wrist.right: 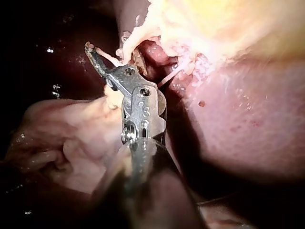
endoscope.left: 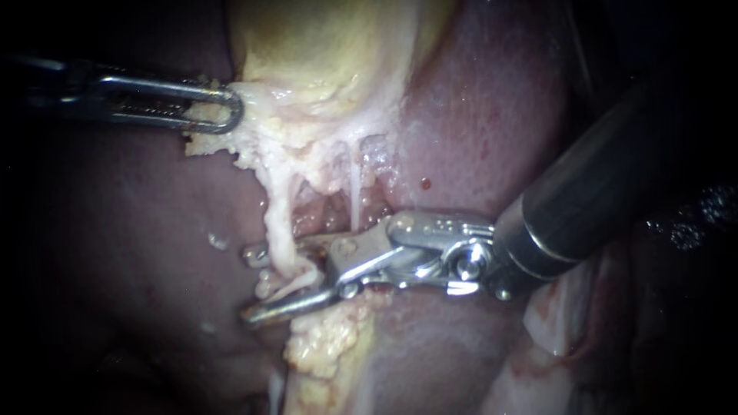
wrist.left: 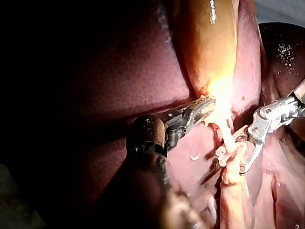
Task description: Clipping second clip left tube
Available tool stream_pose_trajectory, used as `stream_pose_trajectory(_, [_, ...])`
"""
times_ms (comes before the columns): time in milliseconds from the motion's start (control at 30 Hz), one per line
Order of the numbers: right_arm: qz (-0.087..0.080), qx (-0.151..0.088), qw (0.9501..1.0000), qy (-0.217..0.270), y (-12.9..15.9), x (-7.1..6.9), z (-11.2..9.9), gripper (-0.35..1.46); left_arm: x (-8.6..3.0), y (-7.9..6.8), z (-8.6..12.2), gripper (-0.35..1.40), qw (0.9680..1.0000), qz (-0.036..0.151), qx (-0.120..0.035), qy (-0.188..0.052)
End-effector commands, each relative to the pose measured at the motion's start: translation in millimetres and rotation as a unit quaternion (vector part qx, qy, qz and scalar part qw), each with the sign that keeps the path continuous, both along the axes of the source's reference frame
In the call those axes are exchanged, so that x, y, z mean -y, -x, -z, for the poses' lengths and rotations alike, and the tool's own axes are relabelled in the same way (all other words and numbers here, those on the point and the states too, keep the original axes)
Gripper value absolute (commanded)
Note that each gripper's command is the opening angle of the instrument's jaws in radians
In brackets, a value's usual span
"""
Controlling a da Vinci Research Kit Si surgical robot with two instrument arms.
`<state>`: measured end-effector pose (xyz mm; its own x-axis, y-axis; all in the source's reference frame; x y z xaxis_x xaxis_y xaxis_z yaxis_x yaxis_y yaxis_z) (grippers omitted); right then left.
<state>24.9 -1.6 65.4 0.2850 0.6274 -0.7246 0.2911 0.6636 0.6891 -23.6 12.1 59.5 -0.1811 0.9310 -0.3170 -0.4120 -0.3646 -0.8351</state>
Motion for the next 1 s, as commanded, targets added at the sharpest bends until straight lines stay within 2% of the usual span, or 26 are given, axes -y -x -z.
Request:
stream_pose_trajectory(33, [0.004, -0.003, 1.0, -0.001, 0.0, 0.1, 0.6, 0.49, 0.0, 0.0, 0.0, -0.35, 1.0, 0.0, 0.0, 0.0])
stream_pose_trajectory(233, [0.027, -0.019, 0.9994, -0.007, 0.6, 0.1, 3.8, 0.45, 0.0, 0.0, 0.0, -0.35, 1.0, 0.0, 0.0, 0.0])
stream_pose_trajectory(367, [0.037, -0.025, 0.9989, -0.012, 0.9, -0.1, 4.8, 0.4, 0.0, 0.0, 0.0, -0.35, 1.0, 0.0, 0.0, 0.0])
stream_pose_trajectory(633, [0.038, -0.018, 0.9987, -0.028, 1.3, -0.3, 4.5, 0.34, 0.0, 0.0, 0.0, -0.35, 1.0, 0.0, 0.0, 0.0])
stream_pose_trajectory(1000, [0.04, -0.017, 0.9985, -0.033, 1.9, -0.3, 4.1, 0.09, 0.0, 0.0, 0.0, -0.35, 1.0, 0.0, 0.0, 0.0])
